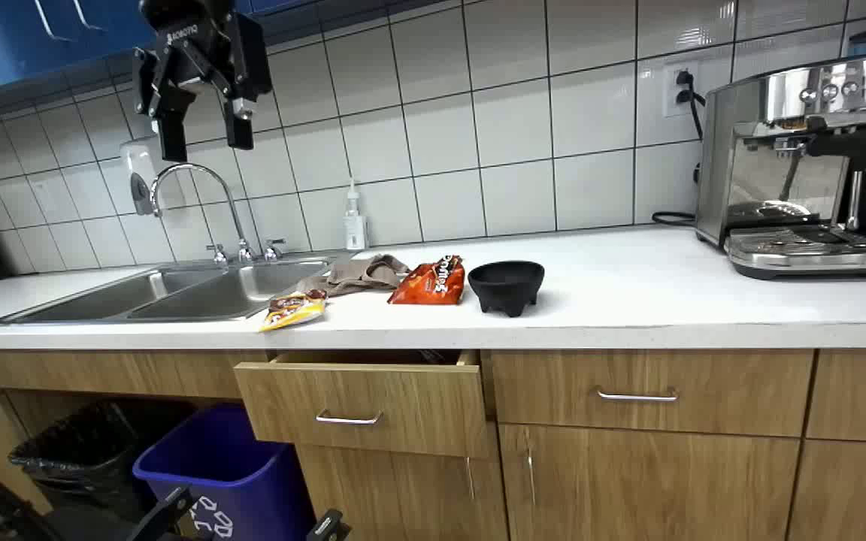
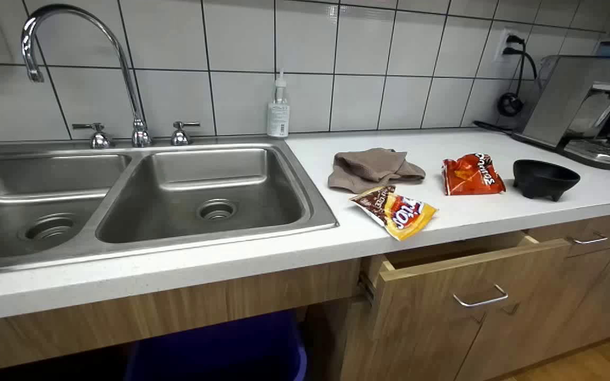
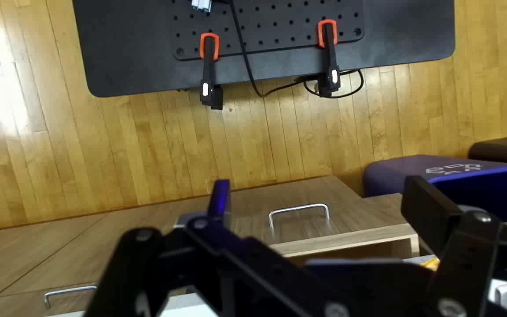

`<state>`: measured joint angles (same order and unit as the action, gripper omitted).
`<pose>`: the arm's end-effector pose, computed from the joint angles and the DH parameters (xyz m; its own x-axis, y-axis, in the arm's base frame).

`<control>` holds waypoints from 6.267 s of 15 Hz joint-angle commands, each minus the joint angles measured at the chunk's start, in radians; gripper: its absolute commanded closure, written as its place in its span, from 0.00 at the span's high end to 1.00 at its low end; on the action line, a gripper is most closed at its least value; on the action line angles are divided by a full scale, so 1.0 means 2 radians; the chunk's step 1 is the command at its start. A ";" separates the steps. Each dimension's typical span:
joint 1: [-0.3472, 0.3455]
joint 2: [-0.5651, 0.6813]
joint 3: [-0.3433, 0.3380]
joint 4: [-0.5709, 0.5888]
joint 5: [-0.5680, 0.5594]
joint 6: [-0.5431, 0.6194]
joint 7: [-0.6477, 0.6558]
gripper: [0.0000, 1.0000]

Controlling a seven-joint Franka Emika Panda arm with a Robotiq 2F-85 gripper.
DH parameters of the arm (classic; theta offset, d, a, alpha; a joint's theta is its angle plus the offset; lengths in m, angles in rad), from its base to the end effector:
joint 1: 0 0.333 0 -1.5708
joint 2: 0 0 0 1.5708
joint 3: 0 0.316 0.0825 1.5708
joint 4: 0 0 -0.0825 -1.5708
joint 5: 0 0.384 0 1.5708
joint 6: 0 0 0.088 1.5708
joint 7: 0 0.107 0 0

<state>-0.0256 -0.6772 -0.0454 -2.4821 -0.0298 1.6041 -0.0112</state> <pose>0.3229 -0.0276 0.4995 0.9789 -0.0419 -0.1998 -0.0431 -0.9991 -0.0017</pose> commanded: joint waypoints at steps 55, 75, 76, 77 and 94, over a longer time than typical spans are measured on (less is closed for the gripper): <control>0.000 0.192 0.014 -0.090 -0.047 0.287 0.001 1.00; 0.003 0.350 0.011 0.008 -0.064 0.321 0.011 1.00; 0.003 0.350 0.011 0.008 -0.064 0.321 0.011 1.00; 0.003 0.350 0.011 0.008 -0.064 0.321 0.012 1.00; 0.014 0.383 0.015 -0.029 -0.062 0.471 0.011 1.00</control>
<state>0.0031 0.0693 -0.0208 -2.5269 -0.1516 2.4797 0.0110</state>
